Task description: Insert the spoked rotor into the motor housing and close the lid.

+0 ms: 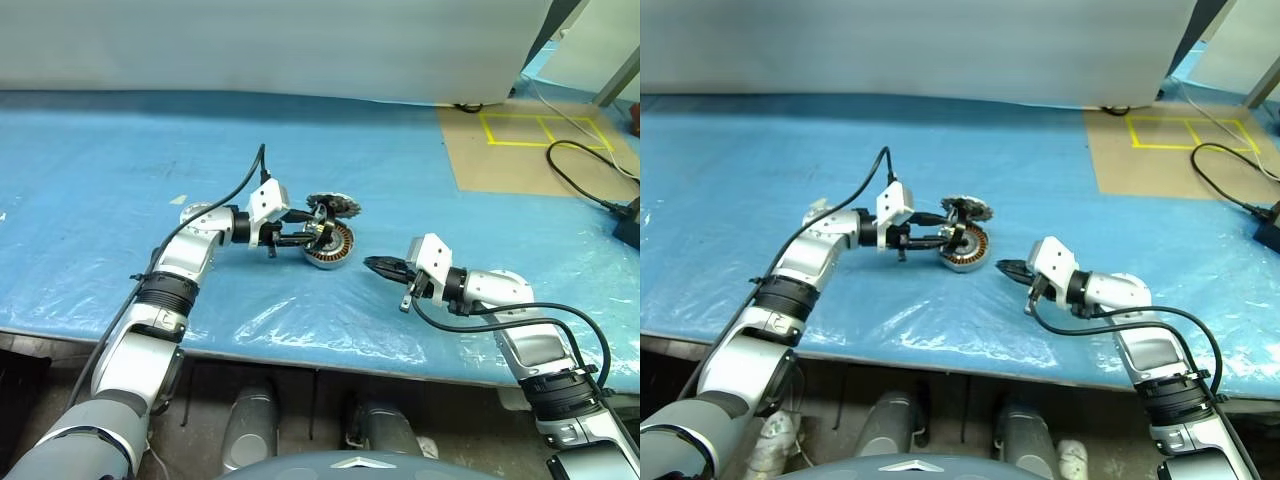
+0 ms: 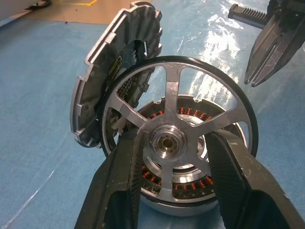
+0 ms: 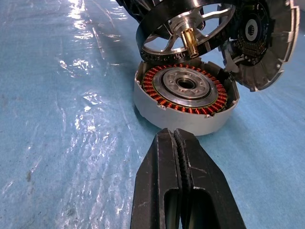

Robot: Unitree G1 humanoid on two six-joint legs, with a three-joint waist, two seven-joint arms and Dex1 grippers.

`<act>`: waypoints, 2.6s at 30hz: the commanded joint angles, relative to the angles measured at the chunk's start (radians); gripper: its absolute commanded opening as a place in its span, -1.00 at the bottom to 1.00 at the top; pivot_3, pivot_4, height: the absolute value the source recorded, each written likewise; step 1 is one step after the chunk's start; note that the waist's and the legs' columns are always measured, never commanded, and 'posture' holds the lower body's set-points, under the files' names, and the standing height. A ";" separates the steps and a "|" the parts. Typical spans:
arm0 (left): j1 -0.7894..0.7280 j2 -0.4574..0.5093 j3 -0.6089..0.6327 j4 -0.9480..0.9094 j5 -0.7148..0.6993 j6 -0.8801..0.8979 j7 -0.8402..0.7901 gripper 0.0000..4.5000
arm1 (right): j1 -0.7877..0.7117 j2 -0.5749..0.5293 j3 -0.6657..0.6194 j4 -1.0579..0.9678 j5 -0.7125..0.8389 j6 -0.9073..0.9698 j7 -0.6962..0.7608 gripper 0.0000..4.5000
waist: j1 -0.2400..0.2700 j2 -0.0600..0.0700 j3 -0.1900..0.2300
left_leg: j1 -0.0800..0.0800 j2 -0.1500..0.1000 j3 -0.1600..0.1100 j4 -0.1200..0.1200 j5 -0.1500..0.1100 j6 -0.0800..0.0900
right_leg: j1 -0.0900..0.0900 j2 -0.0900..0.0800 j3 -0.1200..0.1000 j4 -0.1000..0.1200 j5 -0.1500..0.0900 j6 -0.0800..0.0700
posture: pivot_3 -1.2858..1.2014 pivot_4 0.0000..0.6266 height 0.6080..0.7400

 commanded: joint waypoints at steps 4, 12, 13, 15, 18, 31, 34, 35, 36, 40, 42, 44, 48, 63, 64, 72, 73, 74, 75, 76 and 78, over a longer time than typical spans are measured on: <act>-0.004 0.021 -0.017 -0.009 0.025 -0.014 -0.007 -0.25 | 0.003 -0.001 -0.011 -0.017 0.004 -0.021 -0.002 -1.00 | 0.000 0.000 0.000 | 0.000 0.000 0.000 0.000 0.000 0.000 | 0.000 0.000 0.000 0.000 0.000 0.000 | 0.03 -0.52 1.00; -0.037 0.052 -0.058 -0.005 0.053 0.022 -0.051 -0.25 | 0.010 0.001 -0.006 -0.022 -0.001 -0.022 -0.007 -1.00 | 0.000 0.000 0.000 | 0.002 0.000 0.000 0.000 0.000 0.000 | 0.001 0.000 0.000 0.001 0.000 0.000 | 0.03 -0.52 1.00; -0.042 0.055 -0.066 -0.004 0.061 0.025 -0.056 -0.25 | 0.013 0.003 -0.004 -0.024 -0.002 -0.022 -0.008 -1.00 | 0.001 0.000 0.000 | 0.002 0.000 0.000 0.000 0.000 0.000 | 0.001 0.000 0.000 0.001 0.000 0.000 | 0.03 -0.52 1.00; -0.049 0.055 -0.074 0.005 0.076 0.025 -0.053 -0.25 | 0.015 0.005 -0.001 -0.026 -0.003 -0.022 -0.010 -1.00 | 0.001 0.000 0.000 | 0.002 0.000 0.000 0.000 0.000 0.000 | 0.001 0.000 0.000 0.000 0.000 0.000 | 0.03 -0.52 1.00; -0.052 0.052 -0.079 0.012 0.084 0.015 -0.050 -0.25 | 0.015 0.006 0.002 -0.029 -0.002 -0.021 -0.013 -1.00 | 0.001 0.000 0.000 | 0.002 0.000 0.000 0.000 0.000 0.000 | 0.001 0.000 0.000 0.000 0.000 0.000 | 0.03 -0.52 1.00; -0.074 -0.006 -0.047 0.016 0.053 0.056 0.003 -0.10 | 0.014 0.007 0.006 -0.029 -0.002 -0.018 -0.017 -1.00 | 0.004 0.000 0.000 | 0.001 -0.001 0.000 0.000 0.000 0.000 | 0.001 0.000 0.000 0.000 0.000 0.000 | 0.03 -0.52 1.00; -0.072 0.001 -0.054 0.001 0.053 0.082 -0.016 0.29 | 0.012 0.007 0.006 -0.028 -0.002 -0.017 -0.017 -1.00 | 0.002 0.000 0.000 | 0.001 0.000 0.000 0.000 0.000 0.000 | 0.001 0.000 0.000 0.000 0.000 0.000 | 0.03 -0.52 1.00; -0.072 0.002 -0.054 -0.007 0.045 0.097 -0.027 0.29 | 0.012 0.006 0.007 -0.028 -0.002 -0.016 -0.017 -1.00 | 0.002 0.000 0.000 | 0.001 0.000 0.000 0.000 0.000 0.000 | 0.001 0.000 0.000 0.000 0.000 0.000 | 0.03 -0.52 1.00; -0.075 0.004 -0.055 -0.012 0.044 0.113 -0.033 0.29 | 0.013 0.006 0.007 -0.028 -0.003 -0.016 -0.017 -1.00 | 0.000 0.000 0.000 | 0.001 0.000 0.000 0.000 0.000 0.000 | 0.000 0.000 0.000 0.000 0.000 0.000 | 0.03 -0.52 1.00; -0.077 0.015 -0.059 -0.043 0.039 0.123 -0.063 0.29 | 0.016 0.009 0.011 -0.030 -0.004 -0.014 -0.018 -1.00 | 0.001 0.000 0.000 | 0.000 0.000 0.000 0.000 0.000 0.000 | 0.000 0.000 0.000 0.000 0.000 0.000 | 0.03 -0.52 1.00; -0.077 0.022 -0.051 -0.079 0.020 0.149 -0.082 0.29 | 0.016 0.009 0.012 -0.030 -0.003 -0.013 -0.017 -1.00 | 0.001 0.000 0.000 | 0.000 0.000 0.000 0.000 0.000 0.000 | 0.000 0.000 0.000 0.000 0.000 0.000 | 0.03 -0.52 1.00; -0.077 0.031 -0.034 -0.118 -0.011 0.183 -0.096 0.29 | 0.017 0.010 0.012 -0.032 -0.001 -0.012 -0.017 -1.00 | 0.001 0.000 0.000 | 0.000 0.000 0.000 0.000 0.000 0.000 | 0.000 0.000 0.000 0.000 0.000 0.000 | 0.03 -0.52 1.00; -0.044 0.088 0.001 -0.228 -0.085 0.275 -0.138 0.29 | 0.016 0.016 0.004 -0.039 0.015 0.002 -0.018 -1.00 | -0.001 0.000 0.000 | 0.000 0.000 0.000 0.000 0.000 0.000 | 0.000 0.000 0.000 0.000 0.000 0.000 | 0.03 -0.52 1.00; 0.257 0.209 0.192 -0.451 -0.196 0.461 0.085 0.29 | -0.113 0.066 -0.031 -0.012 0.091 0.072 -0.025 -1.00 | -0.023 0.001 0.000 | 0.000 0.000 0.000 0.000 0.000 0.000 | 0.000 0.000 0.000 -0.001 0.000 -0.001 | 0.03 -0.52 1.00; 0.272 0.204 0.200 -0.469 -0.205 0.470 0.105 0.29 | -0.118 0.072 -0.025 -0.003 0.091 0.072 -0.019 -1.00 | -0.024 0.001 0.000 | 0.000 0.000 0.000 0.000 0.000 0.000 | 0.000 0.000 0.000 -0.001 0.000 -0.001 | 0.03 -0.52 1.00; 0.330 0.182 0.219 -0.554 -0.244 0.508 0.211 0.30 | -0.176 0.108 0.003 0.084 0.079 0.051 0.012 -0.91 | -0.024 0.001 0.000 | 0.000 0.000 0.000 0.000 0.000 0.000 | 0.000 0.000 0.000 0.000 0.000 -0.001 | 0.03 -0.52 1.00; 0.337 0.181 0.216 -0.562 -0.245 0.510 0.219 0.31 | -0.186 0.117 0.007 0.101 0.075 0.045 0.013 -0.81 | -0.025 0.001 0.000 | 0.000 0.000 0.000 0.000 0.000 0.000 | 0.000 0.000 0.000 0.000 0.000 -0.001 | 0.03 -0.52 1.00; 0.344 0.176 0.216 -0.566 -0.247 0.511 0.231 0.31 | -0.196 0.124 0.016 0.118 0.070 0.036 0.018 -0.71 | -0.025 0.001 0.000 | 0.000 0.000 0.000 0.000 0.000 0.000 | 0.000 0.000 0.000 0.000 0.000 -0.001 | 0.03 -0.52 1.00; 0.349 0.173 0.215 -0.570 -0.248 0.510 0.239 0.31 | -0.204 0.132 0.022 0.133 0.064 0.027 0.022 -0.60 | -0.025 0.001 0.000 | 0.000 0.000 0.000 0.000 0.000 0.000 | 0.000 0.000 0.000 0.000 0.000 -0.001 | 0.03 -0.52 1.00; 0.354 0.170 0.213 -0.575 -0.249 0.510 0.246 0.31 | -0.213 0.140 0.025 0.148 0.060 0.019 0.022 -0.45 | -0.025 0.001 0.000 | -0.001 0.000 0.000 0.000 0.000 0.000 | 0.000 0.000 0.000 0.000 0.000 -0.001 | 0.03 -0.52 1.00; 0.367 0.164 0.208 -0.599 -0.261 0.522 0.255 0.31 | -0.227 0.154 0.029 0.169 0.058 0.015 0.026 -0.13 | -0.025 0.001 0.000 | -0.001 0.000 0.000 0.000 0.000 0.000 | -0.001 0.000 0.000 0.000 0.000 -0.001 | 0.03 -0.52 1.00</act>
